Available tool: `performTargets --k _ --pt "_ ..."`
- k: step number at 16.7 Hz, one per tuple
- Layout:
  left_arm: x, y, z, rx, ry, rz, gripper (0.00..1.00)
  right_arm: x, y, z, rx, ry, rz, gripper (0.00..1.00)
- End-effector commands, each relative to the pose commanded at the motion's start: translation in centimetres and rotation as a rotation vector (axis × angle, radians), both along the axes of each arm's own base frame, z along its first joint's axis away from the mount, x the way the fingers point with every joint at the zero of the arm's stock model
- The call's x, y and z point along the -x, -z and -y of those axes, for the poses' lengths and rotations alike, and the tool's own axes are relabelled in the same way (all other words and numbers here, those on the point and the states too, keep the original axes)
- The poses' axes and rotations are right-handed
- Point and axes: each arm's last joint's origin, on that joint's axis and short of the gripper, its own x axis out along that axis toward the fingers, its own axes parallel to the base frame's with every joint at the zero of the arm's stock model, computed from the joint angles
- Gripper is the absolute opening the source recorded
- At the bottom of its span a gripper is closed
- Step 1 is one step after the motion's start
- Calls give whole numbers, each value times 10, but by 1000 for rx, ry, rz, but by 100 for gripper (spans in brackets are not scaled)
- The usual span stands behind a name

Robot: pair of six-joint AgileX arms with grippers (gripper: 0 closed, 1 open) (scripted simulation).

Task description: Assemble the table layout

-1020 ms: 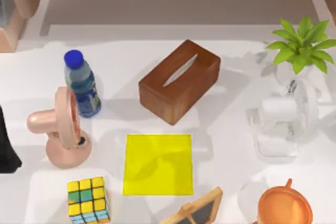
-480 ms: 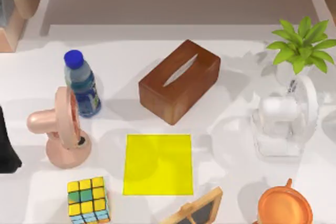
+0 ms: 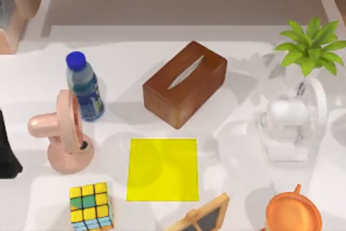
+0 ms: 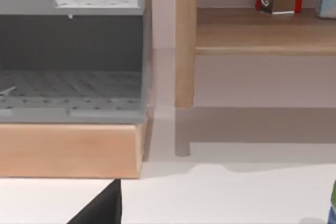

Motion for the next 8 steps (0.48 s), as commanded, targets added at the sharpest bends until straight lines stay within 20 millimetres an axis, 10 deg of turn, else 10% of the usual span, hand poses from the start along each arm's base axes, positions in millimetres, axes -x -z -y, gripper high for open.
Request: performTargets --k 8 --pt "0 0 0 0 0 0 100 33 -90 -31 12 2 9 100"
